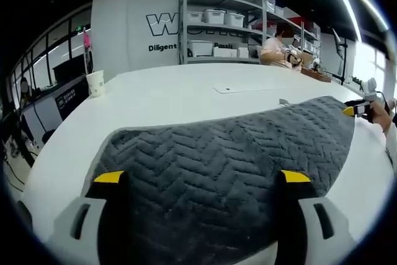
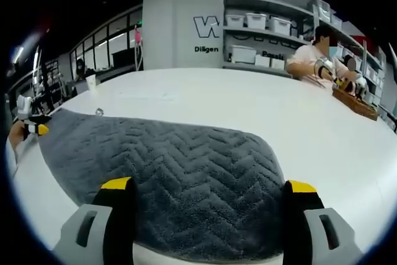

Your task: Open the folded towel by lifting each exposed corner and separating the folded layers until the towel lies flat within the target outline without major curled edges

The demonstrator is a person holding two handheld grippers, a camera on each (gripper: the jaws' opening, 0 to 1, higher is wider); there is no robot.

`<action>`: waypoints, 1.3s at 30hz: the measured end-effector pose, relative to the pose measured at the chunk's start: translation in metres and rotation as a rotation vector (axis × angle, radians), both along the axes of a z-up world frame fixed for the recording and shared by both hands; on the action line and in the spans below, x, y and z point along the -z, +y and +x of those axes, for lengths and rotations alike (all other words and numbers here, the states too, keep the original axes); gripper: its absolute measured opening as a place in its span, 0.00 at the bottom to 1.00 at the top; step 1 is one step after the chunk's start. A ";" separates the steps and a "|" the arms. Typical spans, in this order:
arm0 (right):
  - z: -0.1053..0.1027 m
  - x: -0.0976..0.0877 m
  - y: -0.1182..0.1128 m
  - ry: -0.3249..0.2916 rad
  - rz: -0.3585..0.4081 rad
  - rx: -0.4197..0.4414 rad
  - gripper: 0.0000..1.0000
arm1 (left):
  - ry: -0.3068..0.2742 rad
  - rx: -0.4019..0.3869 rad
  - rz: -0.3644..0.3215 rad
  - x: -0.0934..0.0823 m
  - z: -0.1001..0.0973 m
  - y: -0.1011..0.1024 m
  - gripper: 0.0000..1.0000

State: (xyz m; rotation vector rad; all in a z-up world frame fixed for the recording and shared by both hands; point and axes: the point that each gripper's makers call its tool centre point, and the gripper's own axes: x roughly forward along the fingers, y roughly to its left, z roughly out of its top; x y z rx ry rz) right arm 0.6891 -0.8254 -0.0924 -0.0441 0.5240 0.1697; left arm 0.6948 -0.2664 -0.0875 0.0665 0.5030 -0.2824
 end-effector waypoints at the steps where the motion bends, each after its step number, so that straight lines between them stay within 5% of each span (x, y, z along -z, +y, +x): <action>1: 0.001 0.000 0.000 -0.002 0.001 -0.001 0.99 | -0.001 -0.001 0.000 0.000 0.001 0.000 0.98; 31: 0.011 -0.003 0.003 -0.034 0.028 -0.011 0.99 | -0.043 0.017 -0.015 -0.002 0.008 0.001 0.99; 39: 0.004 -0.012 0.000 -0.049 0.035 -0.015 0.99 | -0.074 0.029 -0.052 -0.016 0.002 0.001 0.99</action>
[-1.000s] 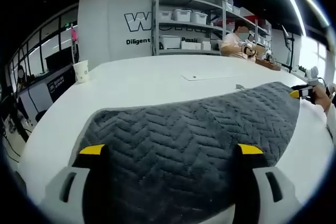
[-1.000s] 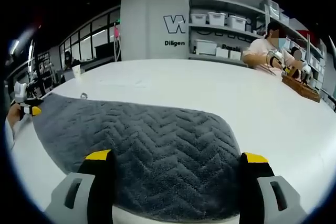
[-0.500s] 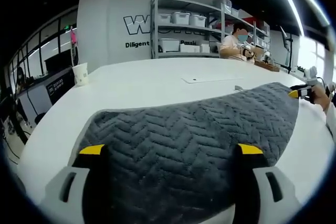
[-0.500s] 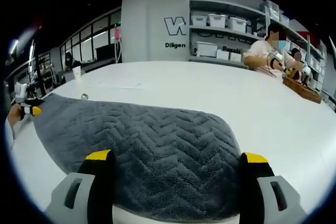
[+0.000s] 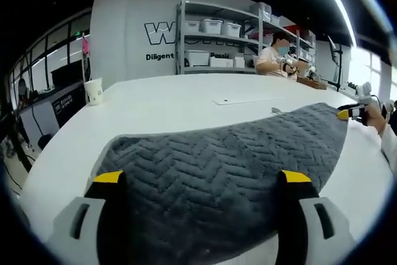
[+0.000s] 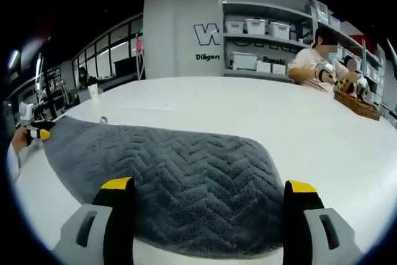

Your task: Open the folded towel by lifting each exposed corner and separating the folded layers until the towel lies flat within the target outline without major curled edges

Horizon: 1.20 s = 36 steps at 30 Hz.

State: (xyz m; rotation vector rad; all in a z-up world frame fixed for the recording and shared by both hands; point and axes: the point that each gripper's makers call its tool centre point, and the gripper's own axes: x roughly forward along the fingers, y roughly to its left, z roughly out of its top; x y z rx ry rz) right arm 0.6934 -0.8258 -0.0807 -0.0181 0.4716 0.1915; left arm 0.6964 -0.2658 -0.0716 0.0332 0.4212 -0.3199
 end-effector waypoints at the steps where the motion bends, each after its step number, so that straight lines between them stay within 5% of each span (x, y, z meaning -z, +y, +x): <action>1: -0.001 -0.001 -0.001 -0.002 0.001 0.000 0.99 | -0.009 0.000 -0.013 -0.003 -0.001 0.000 0.99; 20: 0.004 -0.024 -0.028 -0.047 -0.031 -0.040 0.98 | -0.026 -0.015 -0.062 -0.022 -0.039 0.015 0.99; 36: 0.055 -0.022 -0.025 0.000 -0.158 -0.164 0.47 | -0.039 -0.018 0.027 -0.034 -0.096 0.022 0.99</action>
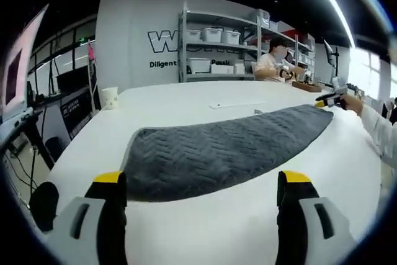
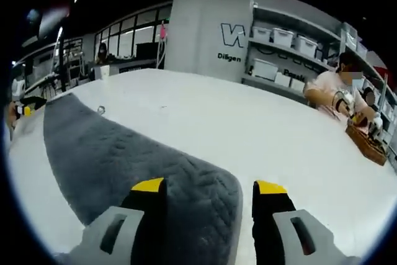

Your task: Open the folded towel by lifting each exposed corner and separating the folded layers until the towel lies flat within the target outline without major curled edges

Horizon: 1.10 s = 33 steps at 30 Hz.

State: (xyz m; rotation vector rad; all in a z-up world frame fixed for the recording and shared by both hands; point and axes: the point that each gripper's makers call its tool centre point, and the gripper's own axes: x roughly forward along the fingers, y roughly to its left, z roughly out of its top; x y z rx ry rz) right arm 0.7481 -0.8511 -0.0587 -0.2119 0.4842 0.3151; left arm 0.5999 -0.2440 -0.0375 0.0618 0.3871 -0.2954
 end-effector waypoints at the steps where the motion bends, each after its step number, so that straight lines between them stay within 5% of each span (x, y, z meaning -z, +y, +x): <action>1: 0.001 0.000 0.002 0.001 -0.004 -0.007 0.45 | -0.007 -0.002 0.004 -0.003 -0.003 0.001 0.99; 13: 0.023 0.022 0.005 0.053 -0.043 -0.028 0.27 | -0.047 0.014 0.005 -0.018 -0.022 0.001 0.99; 22: 0.021 0.022 0.016 0.041 -0.081 -0.096 0.00 | -0.053 -0.014 0.001 -0.018 -0.023 0.009 0.99; 33: 0.009 0.006 0.021 -0.013 -0.091 -0.107 0.00 | -0.050 -0.028 0.005 -0.017 -0.025 0.012 0.99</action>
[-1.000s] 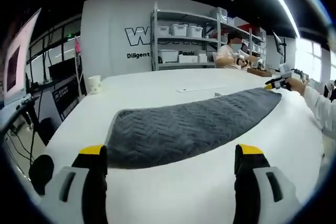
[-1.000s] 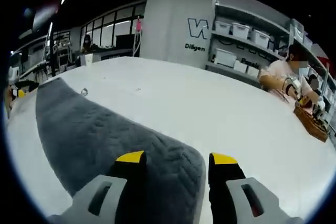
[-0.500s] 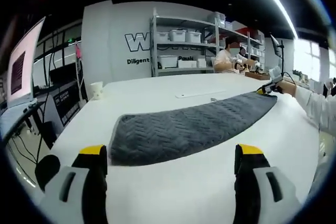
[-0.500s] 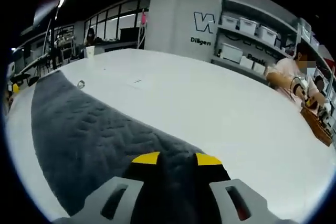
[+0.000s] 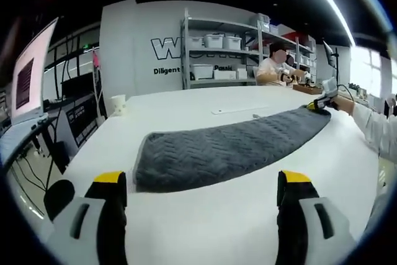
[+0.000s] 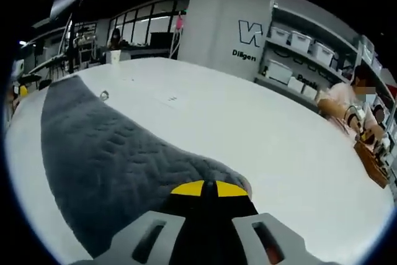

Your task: Open the folded towel by lifting each exposed corner and separating the folded layers until the towel lies flat within the target outline without major curled edges

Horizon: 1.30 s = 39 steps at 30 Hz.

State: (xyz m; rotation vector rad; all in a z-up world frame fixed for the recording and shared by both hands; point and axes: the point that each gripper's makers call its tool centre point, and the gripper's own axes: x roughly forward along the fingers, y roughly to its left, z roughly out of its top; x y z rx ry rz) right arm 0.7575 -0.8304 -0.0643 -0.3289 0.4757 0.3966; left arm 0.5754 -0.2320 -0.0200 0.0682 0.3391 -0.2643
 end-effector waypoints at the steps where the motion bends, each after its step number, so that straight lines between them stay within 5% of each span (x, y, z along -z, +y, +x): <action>1: -0.004 -0.004 0.003 -0.021 -0.001 -0.004 0.00 | -0.001 -0.002 -0.002 -0.001 0.000 0.000 0.99; 13: -0.048 -0.039 0.033 -0.212 -0.115 -0.137 0.00 | -0.028 0.002 -0.010 -0.013 -0.005 -0.004 0.99; 23: -0.099 -0.056 0.056 -0.302 -0.154 -0.278 0.00 | -0.044 0.005 -0.004 -0.021 -0.014 -0.005 0.99; 31: -0.128 -0.032 0.057 -0.254 -0.165 -0.348 0.00 | -0.045 0.000 -0.010 -0.020 -0.020 -0.005 0.99; 39: -0.137 -0.003 0.052 -0.161 -0.175 -0.345 0.00 | -0.043 0.001 -0.011 -0.021 -0.022 -0.008 0.99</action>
